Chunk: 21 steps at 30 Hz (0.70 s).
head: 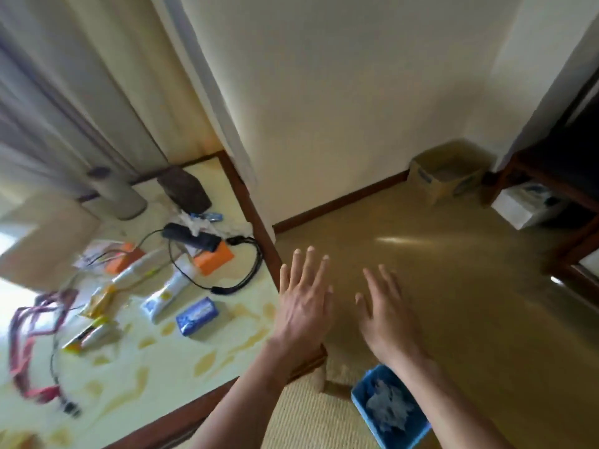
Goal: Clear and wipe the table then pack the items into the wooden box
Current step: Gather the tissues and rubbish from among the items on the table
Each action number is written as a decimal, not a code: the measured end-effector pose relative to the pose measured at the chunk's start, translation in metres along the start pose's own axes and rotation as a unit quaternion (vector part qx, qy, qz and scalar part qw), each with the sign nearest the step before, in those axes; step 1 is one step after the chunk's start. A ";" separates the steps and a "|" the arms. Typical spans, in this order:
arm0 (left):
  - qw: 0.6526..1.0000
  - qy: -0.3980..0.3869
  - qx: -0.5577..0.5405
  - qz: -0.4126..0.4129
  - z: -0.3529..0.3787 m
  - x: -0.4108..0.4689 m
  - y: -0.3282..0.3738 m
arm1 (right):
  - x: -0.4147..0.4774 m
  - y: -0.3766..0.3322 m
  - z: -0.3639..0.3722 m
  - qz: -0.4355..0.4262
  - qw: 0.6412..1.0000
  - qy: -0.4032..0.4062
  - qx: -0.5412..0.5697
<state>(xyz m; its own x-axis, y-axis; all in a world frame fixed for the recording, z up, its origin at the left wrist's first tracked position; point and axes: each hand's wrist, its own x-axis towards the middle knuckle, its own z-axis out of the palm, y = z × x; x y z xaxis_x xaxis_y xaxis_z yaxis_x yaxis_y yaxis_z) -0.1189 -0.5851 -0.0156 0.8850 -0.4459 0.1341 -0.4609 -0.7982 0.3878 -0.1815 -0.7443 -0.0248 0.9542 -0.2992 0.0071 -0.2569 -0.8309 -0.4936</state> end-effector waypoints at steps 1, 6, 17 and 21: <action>1.000 0.012 0.013 -0.018 -0.024 -0.002 -0.013 | 0.006 -0.025 -0.005 -0.033 0.999 -0.003 -0.009; 0.992 0.034 0.073 -0.097 -0.103 -0.009 -0.089 | 0.032 -0.131 0.011 -0.136 0.989 -0.050 -0.017; 0.987 -0.043 0.114 -0.109 -0.167 0.023 -0.265 | 0.112 -0.279 0.106 -0.190 0.965 -0.159 -0.080; 0.987 -0.065 0.126 -0.070 -0.167 0.061 -0.312 | 0.149 -0.294 0.134 -0.150 0.962 -0.199 -0.109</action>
<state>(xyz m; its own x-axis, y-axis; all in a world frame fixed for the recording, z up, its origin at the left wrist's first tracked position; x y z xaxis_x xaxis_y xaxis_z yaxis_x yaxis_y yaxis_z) 0.0900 -0.2960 0.0242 0.9331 -0.3586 -0.0286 -0.3503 -0.9239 0.1538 0.0571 -0.4818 0.0045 0.9623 0.1368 -0.2353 0.0544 -0.9437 -0.3262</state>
